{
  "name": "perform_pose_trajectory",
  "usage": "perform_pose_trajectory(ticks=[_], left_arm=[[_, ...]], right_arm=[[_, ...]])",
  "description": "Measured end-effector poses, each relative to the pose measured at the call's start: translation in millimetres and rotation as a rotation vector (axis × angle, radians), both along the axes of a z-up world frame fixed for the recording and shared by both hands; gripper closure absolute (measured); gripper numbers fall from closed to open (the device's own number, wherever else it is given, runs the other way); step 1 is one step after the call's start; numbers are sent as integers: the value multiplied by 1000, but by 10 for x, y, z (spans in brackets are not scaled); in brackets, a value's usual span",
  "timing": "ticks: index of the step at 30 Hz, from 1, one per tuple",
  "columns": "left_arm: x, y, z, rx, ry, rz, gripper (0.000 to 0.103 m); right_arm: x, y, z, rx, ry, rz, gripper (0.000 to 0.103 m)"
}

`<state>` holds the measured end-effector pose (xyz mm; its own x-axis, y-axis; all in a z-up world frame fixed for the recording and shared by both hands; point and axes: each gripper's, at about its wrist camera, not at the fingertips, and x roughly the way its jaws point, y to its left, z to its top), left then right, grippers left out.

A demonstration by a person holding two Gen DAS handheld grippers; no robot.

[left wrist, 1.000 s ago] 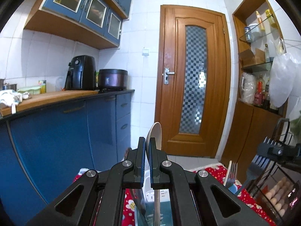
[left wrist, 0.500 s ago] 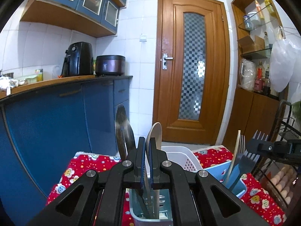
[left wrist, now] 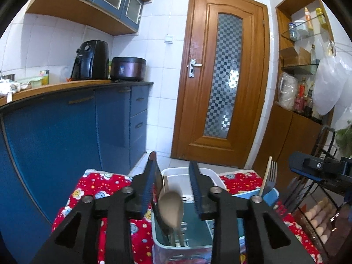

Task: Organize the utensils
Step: 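Lower the spoon into the holder and open the left tool while the right tool releases the fork inside, then raise both open tools and move them back down to the cloth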

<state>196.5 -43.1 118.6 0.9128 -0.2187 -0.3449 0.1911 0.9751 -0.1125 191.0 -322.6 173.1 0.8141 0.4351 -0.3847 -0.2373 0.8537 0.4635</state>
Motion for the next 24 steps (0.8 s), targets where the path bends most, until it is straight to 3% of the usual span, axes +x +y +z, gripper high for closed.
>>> perform_pose_trajectory(ticks=[13,24], left_arm=[[-341,129,129,-7,15,-22,62],[-612,267,30,9,105,-30,62]], right_arm=[[-316,-47,-42,-29,18,-9,70],[-551,18,-466,-109,154,22,70]])
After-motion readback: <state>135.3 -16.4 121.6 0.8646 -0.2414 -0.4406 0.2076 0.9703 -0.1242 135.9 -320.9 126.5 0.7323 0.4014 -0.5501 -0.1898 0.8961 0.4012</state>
